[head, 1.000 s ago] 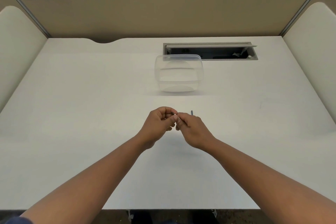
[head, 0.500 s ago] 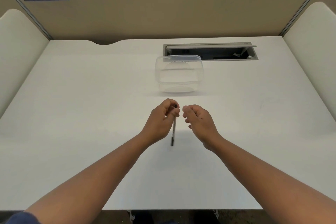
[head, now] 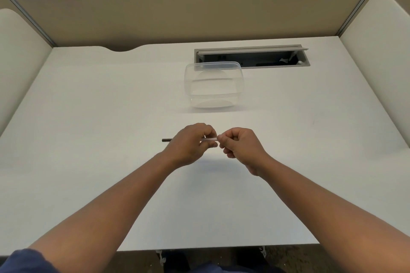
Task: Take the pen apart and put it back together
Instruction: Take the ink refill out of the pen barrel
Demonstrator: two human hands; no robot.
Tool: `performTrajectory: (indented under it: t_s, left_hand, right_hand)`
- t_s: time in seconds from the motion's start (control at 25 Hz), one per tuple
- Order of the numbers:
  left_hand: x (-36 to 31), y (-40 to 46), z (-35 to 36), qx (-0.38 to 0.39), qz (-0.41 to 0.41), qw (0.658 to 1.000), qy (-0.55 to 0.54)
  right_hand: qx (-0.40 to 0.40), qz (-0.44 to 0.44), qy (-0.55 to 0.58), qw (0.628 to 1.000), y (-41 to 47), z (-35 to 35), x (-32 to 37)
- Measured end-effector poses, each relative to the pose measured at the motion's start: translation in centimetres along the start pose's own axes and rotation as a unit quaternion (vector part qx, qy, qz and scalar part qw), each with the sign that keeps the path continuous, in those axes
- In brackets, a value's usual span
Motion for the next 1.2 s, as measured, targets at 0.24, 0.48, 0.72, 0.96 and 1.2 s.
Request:
performTrajectory:
  t_s: [0.24,0.48,0.72,0.96,1.2]
  left_hand:
    - [-0.4,-0.7,0.1,-0.037,0.063,0.994,0.083]
    - [-0.2,-0.6,0.1,-0.014,0.013,0.999,-0.044]
    - [-0.2,-0.7,-0.4,0.004,0.015,1.0,0.012]
    - [-0.3,-0.8,-0.1,0.009,0.016,0.999,0.032]
    - [-0.3,-0.8,0.3,0.014,0.012,0.999,0.035]
  right_hand:
    - [0.043,0.026,0.097,0.994,0.0,-0.3,-0.2]
    - [-0.001,-0.096,-0.012,0.995,-0.1,-0.7,-0.3]
    - [0.05,-0.038,0.07,0.996,-0.1,-0.6,-0.7]
    - [0.039,-0.062,0.009,0.997,0.3,-0.7,-0.8]
    - [0.031,-0.032,0.003,0.999,0.3,-1.0,-1.0]
Point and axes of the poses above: each hand's wrist, its own y-axis towards the middle knuckle, its own z-axis out of the palm, x = y × z, the point moved 2 cm from there along y, towards the middle knuckle, and after that the axes turned 4 degrees about -y, right-handed, at the moved point
